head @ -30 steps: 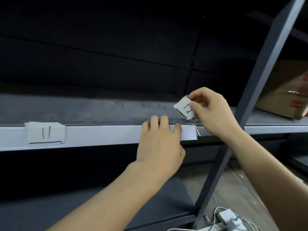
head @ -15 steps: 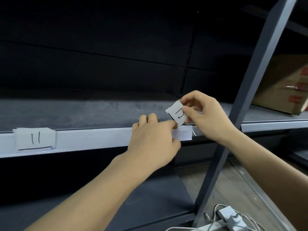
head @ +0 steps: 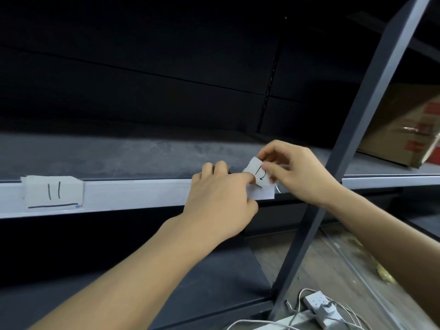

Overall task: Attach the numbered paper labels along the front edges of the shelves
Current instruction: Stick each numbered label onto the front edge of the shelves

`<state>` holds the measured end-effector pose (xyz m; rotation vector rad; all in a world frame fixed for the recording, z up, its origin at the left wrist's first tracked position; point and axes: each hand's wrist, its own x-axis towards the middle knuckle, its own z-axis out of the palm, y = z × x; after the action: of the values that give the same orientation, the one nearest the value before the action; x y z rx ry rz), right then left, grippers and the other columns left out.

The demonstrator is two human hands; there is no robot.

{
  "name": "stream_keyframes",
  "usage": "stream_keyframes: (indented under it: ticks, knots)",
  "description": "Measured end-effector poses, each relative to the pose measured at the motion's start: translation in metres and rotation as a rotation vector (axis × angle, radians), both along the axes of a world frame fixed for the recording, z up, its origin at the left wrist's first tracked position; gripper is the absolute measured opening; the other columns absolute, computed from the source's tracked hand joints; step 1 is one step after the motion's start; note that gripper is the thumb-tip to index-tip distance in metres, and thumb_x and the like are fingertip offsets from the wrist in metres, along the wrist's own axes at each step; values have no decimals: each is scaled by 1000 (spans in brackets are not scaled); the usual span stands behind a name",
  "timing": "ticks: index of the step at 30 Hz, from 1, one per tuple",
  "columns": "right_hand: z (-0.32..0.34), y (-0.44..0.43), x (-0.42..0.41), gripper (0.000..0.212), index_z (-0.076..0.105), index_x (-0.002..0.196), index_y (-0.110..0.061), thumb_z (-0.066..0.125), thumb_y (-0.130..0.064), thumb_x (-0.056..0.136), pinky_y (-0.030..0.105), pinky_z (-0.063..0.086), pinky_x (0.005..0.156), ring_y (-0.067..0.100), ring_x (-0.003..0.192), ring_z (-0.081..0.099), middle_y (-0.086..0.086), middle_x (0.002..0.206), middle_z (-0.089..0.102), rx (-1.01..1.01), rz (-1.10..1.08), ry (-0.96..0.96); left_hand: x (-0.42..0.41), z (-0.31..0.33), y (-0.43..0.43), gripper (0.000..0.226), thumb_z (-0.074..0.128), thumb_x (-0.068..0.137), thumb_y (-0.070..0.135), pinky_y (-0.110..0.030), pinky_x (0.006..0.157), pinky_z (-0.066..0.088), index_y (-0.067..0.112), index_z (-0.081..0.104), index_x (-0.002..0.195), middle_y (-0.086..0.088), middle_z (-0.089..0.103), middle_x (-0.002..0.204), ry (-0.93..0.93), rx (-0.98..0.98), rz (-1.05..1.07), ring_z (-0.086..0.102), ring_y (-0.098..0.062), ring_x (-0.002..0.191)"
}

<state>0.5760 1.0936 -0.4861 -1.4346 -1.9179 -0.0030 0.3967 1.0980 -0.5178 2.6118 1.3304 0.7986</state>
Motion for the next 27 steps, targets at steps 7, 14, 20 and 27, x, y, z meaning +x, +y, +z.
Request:
stream_keyframes:
  ticks: [7,14,20,27]
  knots:
    - [-1,0,-2,17,74,91,-23,65,-8,87,6,42,71,-1,81,61,-17,80,69,-7,-23,-211,-1,-1,3,41,46,90,37,-36,97,32,43,48,131,1,44,116,-10,10,-14,35,-25,112]
    - [-6,2,-2,24,76,97,-25,63,-7,87,17,46,71,7,81,59,-12,92,60,57,-31,-325,-5,-6,6,41,49,89,35,-36,96,32,37,49,130,0,41,115,19,90,-10,35,-25,111]
    - [-26,-14,-9,48,58,116,-23,74,-31,72,26,42,78,12,85,49,-8,97,46,64,-94,-559,-14,-16,6,60,58,85,31,-37,93,32,26,35,140,-5,40,125,110,278,-13,36,-26,112]
    - [-33,-14,-18,52,64,110,-18,87,-18,63,30,41,71,18,81,50,-4,92,49,111,-179,-495,-27,-23,12,74,66,80,27,-38,98,32,20,29,143,-3,45,134,169,362,-45,41,-26,118]
